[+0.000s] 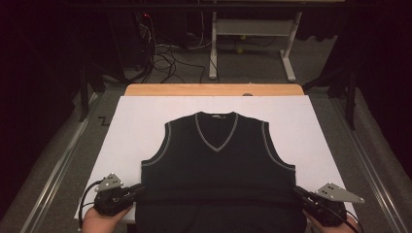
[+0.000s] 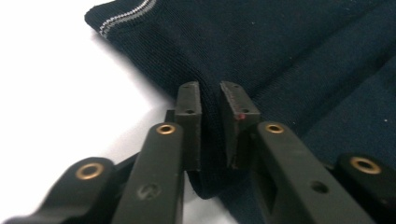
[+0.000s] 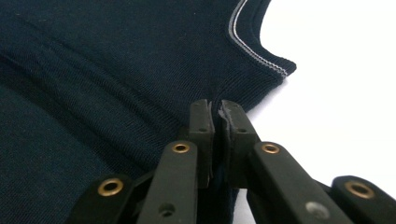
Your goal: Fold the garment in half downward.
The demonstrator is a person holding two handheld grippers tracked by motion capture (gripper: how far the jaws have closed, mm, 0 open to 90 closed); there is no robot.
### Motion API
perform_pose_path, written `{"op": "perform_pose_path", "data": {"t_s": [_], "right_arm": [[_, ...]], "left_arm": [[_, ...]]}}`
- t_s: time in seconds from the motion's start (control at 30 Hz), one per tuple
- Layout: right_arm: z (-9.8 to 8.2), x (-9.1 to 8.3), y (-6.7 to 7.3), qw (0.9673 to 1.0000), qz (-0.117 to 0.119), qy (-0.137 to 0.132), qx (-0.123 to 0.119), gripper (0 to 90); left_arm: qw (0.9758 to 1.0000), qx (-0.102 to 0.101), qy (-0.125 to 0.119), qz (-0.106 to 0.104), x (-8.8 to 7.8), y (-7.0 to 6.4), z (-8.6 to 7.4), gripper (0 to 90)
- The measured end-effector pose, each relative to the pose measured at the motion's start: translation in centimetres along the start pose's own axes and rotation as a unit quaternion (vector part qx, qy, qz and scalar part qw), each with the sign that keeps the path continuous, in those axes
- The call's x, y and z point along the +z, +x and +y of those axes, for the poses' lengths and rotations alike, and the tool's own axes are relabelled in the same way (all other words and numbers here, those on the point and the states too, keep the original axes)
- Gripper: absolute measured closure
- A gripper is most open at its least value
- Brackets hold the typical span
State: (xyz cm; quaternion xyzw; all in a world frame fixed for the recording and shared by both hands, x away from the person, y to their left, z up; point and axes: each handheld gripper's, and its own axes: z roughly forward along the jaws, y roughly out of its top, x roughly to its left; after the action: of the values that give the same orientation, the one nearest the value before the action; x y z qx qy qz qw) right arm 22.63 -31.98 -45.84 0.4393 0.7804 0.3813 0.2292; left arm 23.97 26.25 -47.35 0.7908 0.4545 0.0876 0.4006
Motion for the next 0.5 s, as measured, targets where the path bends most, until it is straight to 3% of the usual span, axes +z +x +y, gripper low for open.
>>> {"op": "perform_pose_path", "data": {"t_s": [0.1,0.33,0.5], "right_arm": [[0.0,0.0,-0.1,1.0,0.003,-0.004,0.005,80.4],[0.1,-0.1,-0.6,0.9994,0.01,-0.023,0.022,68.2],[0.3,-0.1,-1.2,0.9982,0.009,-0.042,0.041,59.9]], "left_arm": [[1.0,-0.003,-0.003,0.004,-0.1,0.1,0.0,66.9],[0.9993,-0.001,-0.025,0.029,-0.2,0.1,0.1,47.5],[0.9982,-0.003,-0.046,0.039,-0.2,0.3,0.4,41.8]]}}
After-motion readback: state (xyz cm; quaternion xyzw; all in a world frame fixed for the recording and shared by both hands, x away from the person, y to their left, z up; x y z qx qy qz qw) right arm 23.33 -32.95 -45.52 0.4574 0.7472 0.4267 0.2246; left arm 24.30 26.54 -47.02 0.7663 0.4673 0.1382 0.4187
